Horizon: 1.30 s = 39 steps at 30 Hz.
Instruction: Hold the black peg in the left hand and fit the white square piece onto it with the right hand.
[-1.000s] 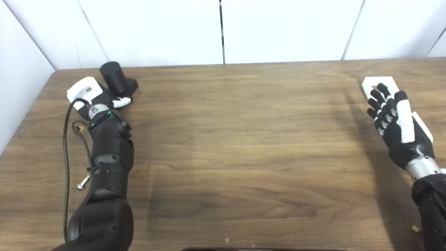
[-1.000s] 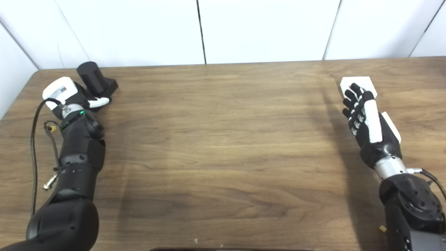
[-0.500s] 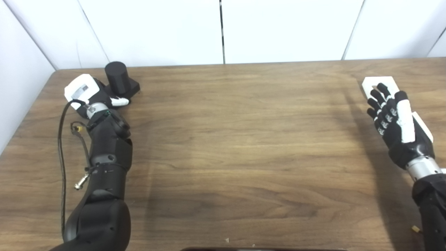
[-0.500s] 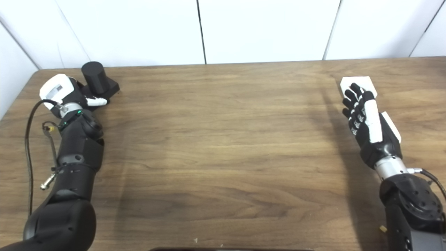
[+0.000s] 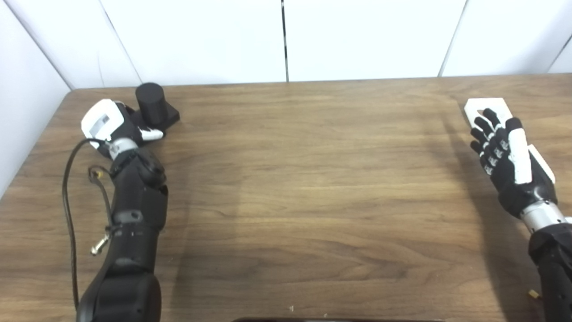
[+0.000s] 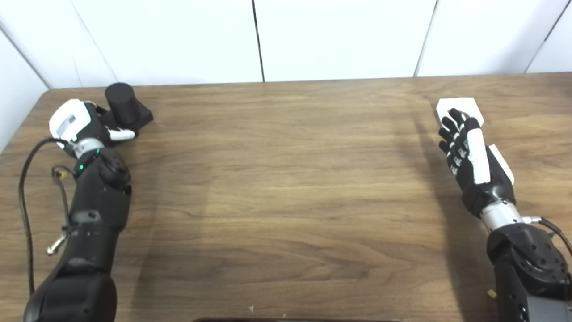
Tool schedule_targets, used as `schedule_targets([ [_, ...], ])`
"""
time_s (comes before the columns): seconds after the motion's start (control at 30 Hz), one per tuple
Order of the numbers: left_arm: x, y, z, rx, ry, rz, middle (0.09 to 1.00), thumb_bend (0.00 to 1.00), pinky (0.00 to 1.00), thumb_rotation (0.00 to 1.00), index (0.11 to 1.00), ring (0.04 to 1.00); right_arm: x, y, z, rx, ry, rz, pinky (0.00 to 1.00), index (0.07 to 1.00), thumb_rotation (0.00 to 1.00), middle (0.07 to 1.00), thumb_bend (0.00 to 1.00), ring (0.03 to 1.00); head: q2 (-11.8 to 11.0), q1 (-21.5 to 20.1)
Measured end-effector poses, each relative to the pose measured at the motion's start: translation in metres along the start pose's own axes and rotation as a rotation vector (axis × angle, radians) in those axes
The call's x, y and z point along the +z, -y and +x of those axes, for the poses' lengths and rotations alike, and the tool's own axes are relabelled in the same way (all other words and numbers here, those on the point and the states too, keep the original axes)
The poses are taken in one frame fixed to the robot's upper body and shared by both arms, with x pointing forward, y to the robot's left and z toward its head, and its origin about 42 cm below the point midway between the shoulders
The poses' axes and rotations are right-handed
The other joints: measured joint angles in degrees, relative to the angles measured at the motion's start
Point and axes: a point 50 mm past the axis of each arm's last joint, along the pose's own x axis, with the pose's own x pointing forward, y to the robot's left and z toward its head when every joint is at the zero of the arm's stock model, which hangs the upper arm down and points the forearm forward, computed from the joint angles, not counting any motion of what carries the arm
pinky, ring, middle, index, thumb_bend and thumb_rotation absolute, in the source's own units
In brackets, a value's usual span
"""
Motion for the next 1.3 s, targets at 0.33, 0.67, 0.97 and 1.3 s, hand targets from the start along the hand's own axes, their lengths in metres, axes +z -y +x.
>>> schedule_targets([
  [0.33, 0.039, -0.031, -0.046, -0.006, 0.199, -0.133, 0.784, 0.52, 0.94, 0.06, 0.481, 0.889, -0.001, -0.003, 0.001, 0.004, -0.007, -0.002, 1.00, 1.000, 1.00, 0.973, 0.54, 0.981, -0.26, -0.35],
  [0.67, 0.072, -0.063, -0.122, -0.083, 0.467, -0.194, 0.805, 0.52, 0.94, 0.06, 0.483, 0.897, -0.008, -0.024, 0.002, 0.021, -0.015, 0.023, 1.00, 1.000, 1.00, 0.972, 0.54, 0.972, -0.79, -4.31],
  [0.97, 0.080, -0.056, -0.183, -0.320, 0.586, -0.284, 0.849, 0.52, 1.00, 0.06, 0.482, 0.949, -0.006, -0.027, 0.001, 0.017, -0.007, 0.017, 1.00, 1.000, 1.00, 0.973, 0.55, 0.968, -0.97, -5.54],
  [1.3, 0.070, -0.023, -0.241, -0.550, 0.662, -0.224, 0.945, 0.52, 1.00, 0.06, 0.482, 1.000, -0.004, -0.025, 0.001, 0.006, -0.002, 0.014, 1.00, 1.000, 1.00, 0.965, 0.54, 0.963, -0.70, -5.98],
])
